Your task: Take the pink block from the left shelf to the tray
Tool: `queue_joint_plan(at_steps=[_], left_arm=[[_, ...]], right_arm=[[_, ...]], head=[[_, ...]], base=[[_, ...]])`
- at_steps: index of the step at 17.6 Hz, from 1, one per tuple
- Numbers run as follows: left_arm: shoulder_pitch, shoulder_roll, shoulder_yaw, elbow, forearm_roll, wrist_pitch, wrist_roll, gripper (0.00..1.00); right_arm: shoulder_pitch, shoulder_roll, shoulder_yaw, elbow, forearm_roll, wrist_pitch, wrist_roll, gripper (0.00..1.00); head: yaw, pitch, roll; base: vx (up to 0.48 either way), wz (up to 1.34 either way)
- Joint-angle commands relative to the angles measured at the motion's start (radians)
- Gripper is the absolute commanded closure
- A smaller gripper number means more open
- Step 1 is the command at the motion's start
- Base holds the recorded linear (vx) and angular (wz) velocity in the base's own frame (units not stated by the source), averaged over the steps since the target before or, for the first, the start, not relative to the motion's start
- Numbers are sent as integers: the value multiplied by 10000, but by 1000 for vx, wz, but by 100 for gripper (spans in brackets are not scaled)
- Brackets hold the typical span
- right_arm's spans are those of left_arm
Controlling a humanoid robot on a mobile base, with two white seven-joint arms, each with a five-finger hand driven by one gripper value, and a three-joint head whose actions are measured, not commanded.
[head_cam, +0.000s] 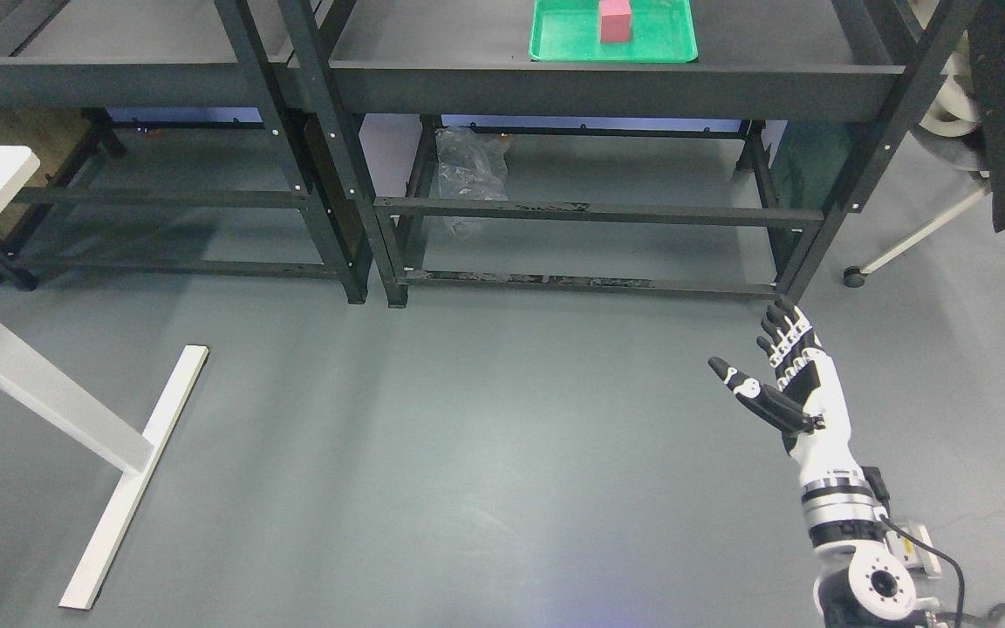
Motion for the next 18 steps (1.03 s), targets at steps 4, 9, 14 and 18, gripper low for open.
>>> queue_joint_plan(at_steps=[4, 9, 14, 18], left_arm=[[199, 175, 0, -175, 0, 5, 2, 0], [199, 175, 0, -175, 0, 5, 2, 0], [199, 175, 0, -175, 0, 5, 2, 0], [199, 175, 0, -175, 0, 5, 2, 0]], right_arm=[[12, -175, -337, -8, 0, -6, -7, 0], [12, -175, -353, -8, 0, -6, -7, 0], [27, -175, -414, -8, -15, -98, 24, 0], [119, -175, -414, -8, -15, -113, 39, 0]], head=[[0, 0, 0], [0, 0, 0], [0, -1, 0], [0, 0, 0]], base=[[0, 0], [0, 0], [0, 0], [0, 0]])
